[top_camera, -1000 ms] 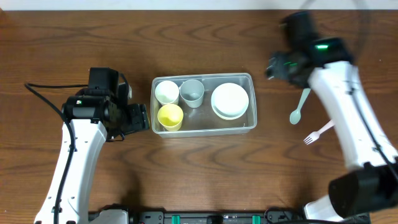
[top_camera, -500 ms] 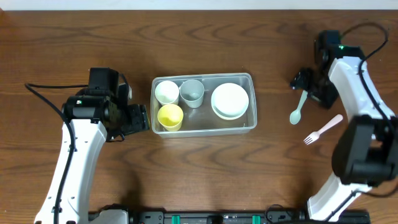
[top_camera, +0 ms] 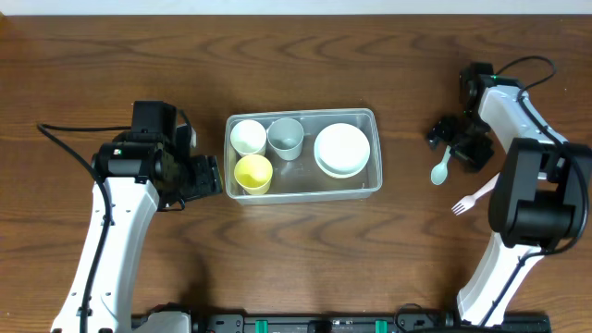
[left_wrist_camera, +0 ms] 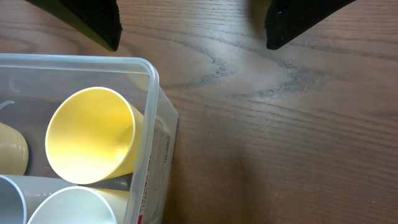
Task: Pack container
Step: 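Lower the right gripper onto the mint-green spoon and grasp it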
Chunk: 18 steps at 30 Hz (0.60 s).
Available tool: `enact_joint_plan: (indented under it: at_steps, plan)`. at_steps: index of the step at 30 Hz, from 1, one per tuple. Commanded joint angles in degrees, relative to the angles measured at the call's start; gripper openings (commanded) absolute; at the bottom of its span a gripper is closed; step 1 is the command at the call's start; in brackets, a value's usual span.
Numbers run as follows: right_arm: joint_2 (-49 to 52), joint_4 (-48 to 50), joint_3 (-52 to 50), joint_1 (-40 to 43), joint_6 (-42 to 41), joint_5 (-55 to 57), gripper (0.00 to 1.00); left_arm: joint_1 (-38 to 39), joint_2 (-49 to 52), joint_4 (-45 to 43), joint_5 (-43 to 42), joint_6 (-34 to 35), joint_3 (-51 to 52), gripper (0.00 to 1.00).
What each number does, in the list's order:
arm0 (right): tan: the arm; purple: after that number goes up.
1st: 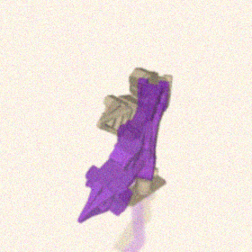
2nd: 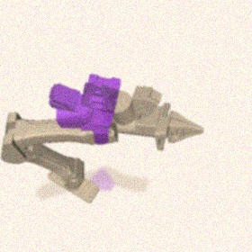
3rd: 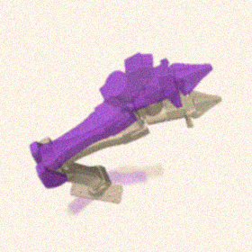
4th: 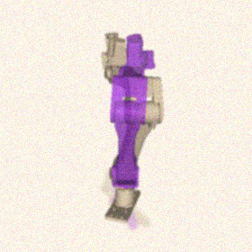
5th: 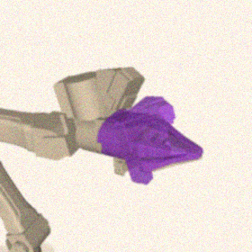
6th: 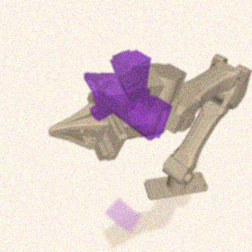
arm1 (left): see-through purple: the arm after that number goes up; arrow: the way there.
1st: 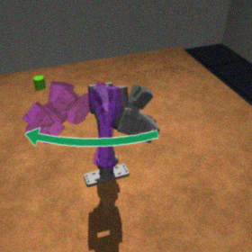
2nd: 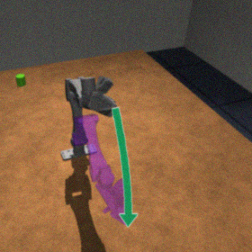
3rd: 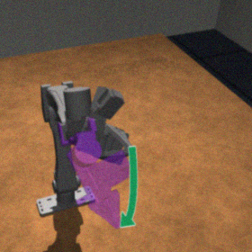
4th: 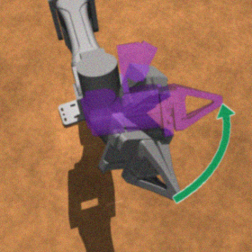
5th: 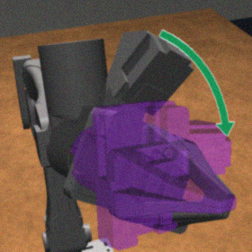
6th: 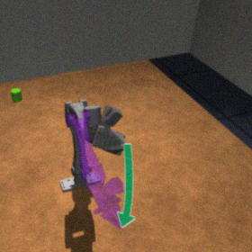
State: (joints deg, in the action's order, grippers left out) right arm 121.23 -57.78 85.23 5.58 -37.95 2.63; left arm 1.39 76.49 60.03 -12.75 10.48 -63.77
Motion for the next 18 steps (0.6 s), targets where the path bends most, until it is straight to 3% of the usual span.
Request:
enact_joint_plan:
  at_steps: [1,8,18]
  plan:
    - [1.9,0.6,0.0,0.0,0.4,-1.0,0.89,0.0,-0.5,0.3,-0.1,-0.7,0.1,0.75]
    - [2.1,1.2,-0.2,0.0,2.3,-2.3,0.88,0.0,-0.5,0.5,-0.1,-0.7,0.1,0.75]
    - [2.1,2.9,-3.4,0.0,3.3,-3.0,0.59,0.0,-0.5,0.8,-0.1,-0.7,0.1,0.75]
